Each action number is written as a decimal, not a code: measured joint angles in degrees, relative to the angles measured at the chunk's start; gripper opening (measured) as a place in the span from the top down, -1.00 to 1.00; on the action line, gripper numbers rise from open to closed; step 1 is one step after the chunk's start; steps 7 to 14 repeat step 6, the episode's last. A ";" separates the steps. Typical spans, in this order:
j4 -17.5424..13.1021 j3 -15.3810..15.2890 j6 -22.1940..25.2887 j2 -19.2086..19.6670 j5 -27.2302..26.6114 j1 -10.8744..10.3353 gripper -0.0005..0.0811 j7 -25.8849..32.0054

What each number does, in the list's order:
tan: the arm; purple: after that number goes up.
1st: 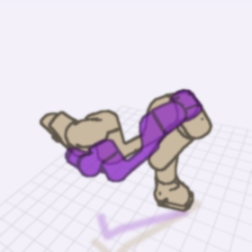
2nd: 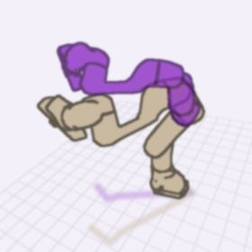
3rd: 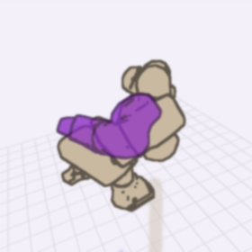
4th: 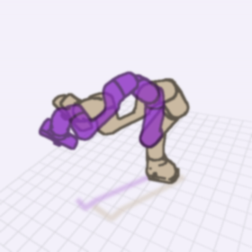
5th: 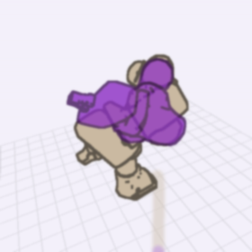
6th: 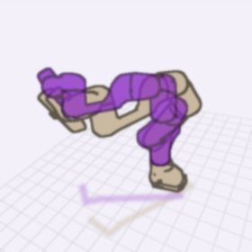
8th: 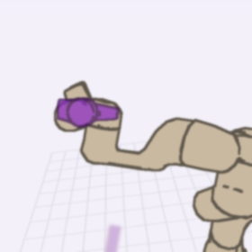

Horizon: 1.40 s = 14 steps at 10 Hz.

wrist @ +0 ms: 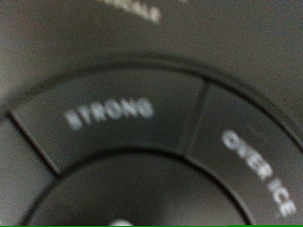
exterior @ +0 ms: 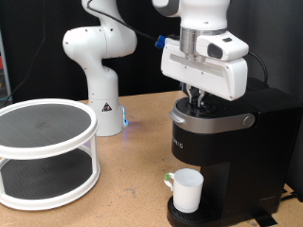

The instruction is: Make a cup of coffee with the keurig machine

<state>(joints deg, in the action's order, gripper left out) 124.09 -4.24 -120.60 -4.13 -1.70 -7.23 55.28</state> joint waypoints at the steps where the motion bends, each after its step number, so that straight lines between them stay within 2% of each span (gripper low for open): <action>1: 1.19 0.06 -1.09 -0.98 -1.38 0.00 0.98 0.68; 5: 2.19 0.52 -2.01 -4.51 -4.81 0.00 0.98 1.56; 6: 1.48 0.50 0.96 -5.16 -2.35 0.00 0.98 2.33; 14: 1.48 0.50 0.96 -5.16 -2.35 0.00 0.98 2.33</action>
